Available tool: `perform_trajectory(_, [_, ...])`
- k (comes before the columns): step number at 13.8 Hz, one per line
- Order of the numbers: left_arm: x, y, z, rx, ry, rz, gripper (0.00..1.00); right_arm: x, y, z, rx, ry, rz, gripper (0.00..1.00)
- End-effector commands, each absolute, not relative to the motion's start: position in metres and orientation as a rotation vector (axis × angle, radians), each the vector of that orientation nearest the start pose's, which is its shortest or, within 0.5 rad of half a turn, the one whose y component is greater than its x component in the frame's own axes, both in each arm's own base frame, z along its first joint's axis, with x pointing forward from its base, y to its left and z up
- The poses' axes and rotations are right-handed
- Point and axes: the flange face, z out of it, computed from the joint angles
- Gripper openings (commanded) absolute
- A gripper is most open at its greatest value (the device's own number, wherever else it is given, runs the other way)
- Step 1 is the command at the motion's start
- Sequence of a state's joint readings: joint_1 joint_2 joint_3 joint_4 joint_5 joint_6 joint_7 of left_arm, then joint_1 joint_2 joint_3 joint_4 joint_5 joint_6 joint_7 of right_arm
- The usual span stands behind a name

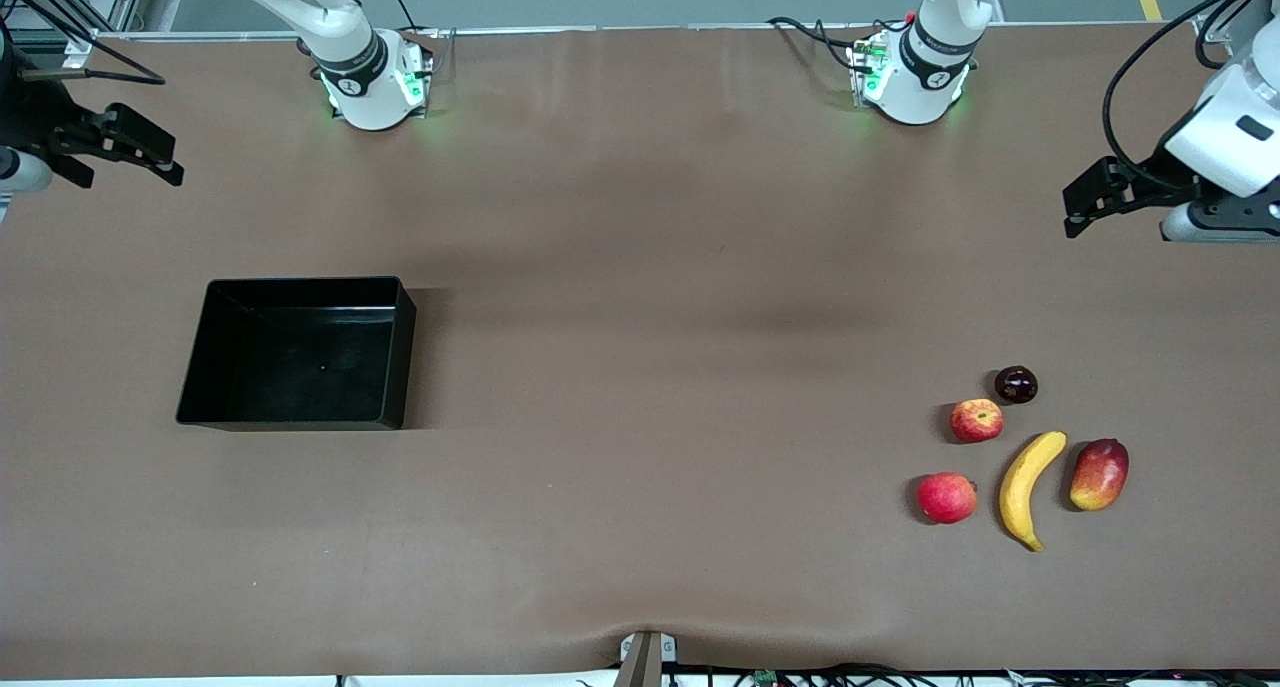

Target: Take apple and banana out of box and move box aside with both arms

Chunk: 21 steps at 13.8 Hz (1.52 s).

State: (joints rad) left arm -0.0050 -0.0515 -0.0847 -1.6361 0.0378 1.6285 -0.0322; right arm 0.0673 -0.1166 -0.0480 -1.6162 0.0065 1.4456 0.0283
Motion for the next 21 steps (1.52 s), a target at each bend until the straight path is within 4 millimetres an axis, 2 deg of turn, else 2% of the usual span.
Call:
perform_trajectory(1, [0.535, -0.044, 0.632, -3.115, 0.104, -0.093, 1.0, 0.507, -0.016, 0.659, -3.122, -0.04, 0.038, 1.0])
perform_trajectory(2, [0.538, -0.041, 0.632, -3.114, 0.104, -0.095, 1.0, 0.509, -0.017, 0.659, -3.12, -0.088, 0.037, 1.0])
perform_trajectory(7, [0.544, -0.044, 0.639, -3.117, 0.101, -0.095, 1.0, 0.522, -0.022, 0.657, -3.086, -0.073, 0.018, 1.0])
perform_trajectory(12, [0.54, -0.045, 0.646, -3.12, 0.07, -0.1, 1.0, 0.522, -0.021, 0.658, -3.092, -0.082, 0.014, 1.0])
perform_trajectory(14, [0.54, -0.042, 0.646, -3.121, 0.019, -0.093, 1.0, 0.522, -0.024, 0.657, -3.104, -0.078, 0.02, 1.0])
perform_trajectory(21, [0.541, -0.045, 0.648, -3.14, 0.012, -0.094, 1.0, 0.521, -0.033, 0.655, -3.127, -0.054, 0.032, 1.0])
